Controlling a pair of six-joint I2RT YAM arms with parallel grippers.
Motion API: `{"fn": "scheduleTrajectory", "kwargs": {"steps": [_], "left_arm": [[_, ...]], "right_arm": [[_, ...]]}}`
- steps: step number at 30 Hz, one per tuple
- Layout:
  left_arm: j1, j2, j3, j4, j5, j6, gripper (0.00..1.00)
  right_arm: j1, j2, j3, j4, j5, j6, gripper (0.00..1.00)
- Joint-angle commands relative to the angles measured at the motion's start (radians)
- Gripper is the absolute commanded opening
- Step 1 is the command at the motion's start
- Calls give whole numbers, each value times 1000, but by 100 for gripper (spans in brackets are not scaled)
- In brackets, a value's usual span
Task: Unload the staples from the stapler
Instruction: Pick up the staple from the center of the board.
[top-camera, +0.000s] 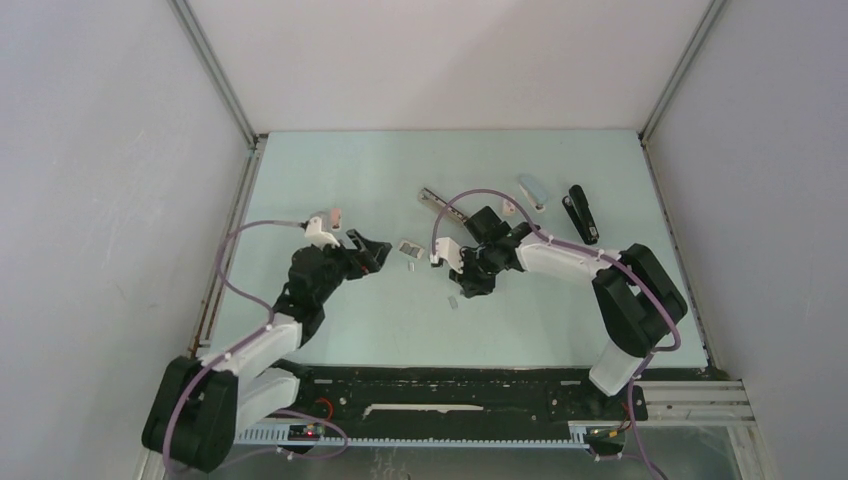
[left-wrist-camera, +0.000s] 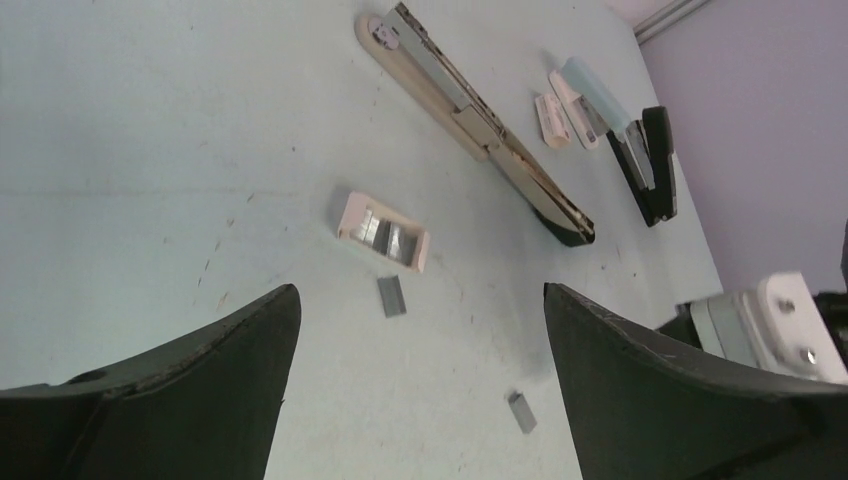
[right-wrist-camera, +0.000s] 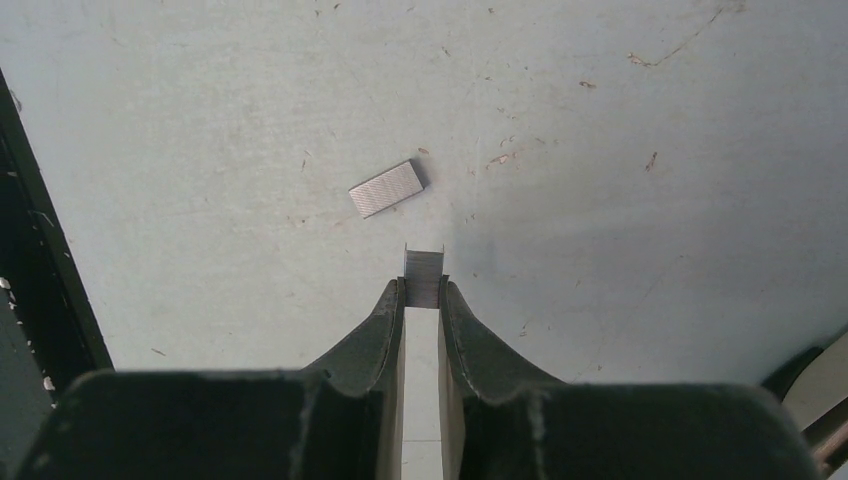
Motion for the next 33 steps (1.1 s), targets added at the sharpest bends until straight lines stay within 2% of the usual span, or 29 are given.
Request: {"fn": "scheduleTrajectory", "kwargs": {"steps": [1,6,13,22,27,33], "left_arm": [[44,159,161,78,103,-22,95],[91,355,281,81,163,-64,92],[104,549,402,75,186,-64,91],[110,709,540,-7,206,-44,89],[112,788,661,-125,194,-22,84],[109,860,742,-231,223,0,68]], "right_arm": [[-15,-54,41,-7,-43,25,18],[-27,-64,42,-11,-60,28,18],[-32,-71,42,-13,-68,25,18],[-39,-65,42,-13,-79,24,18],[-38,-61,41,-15,-79,24,18],[-38,-64,43,-15,-81,22,18]]}}
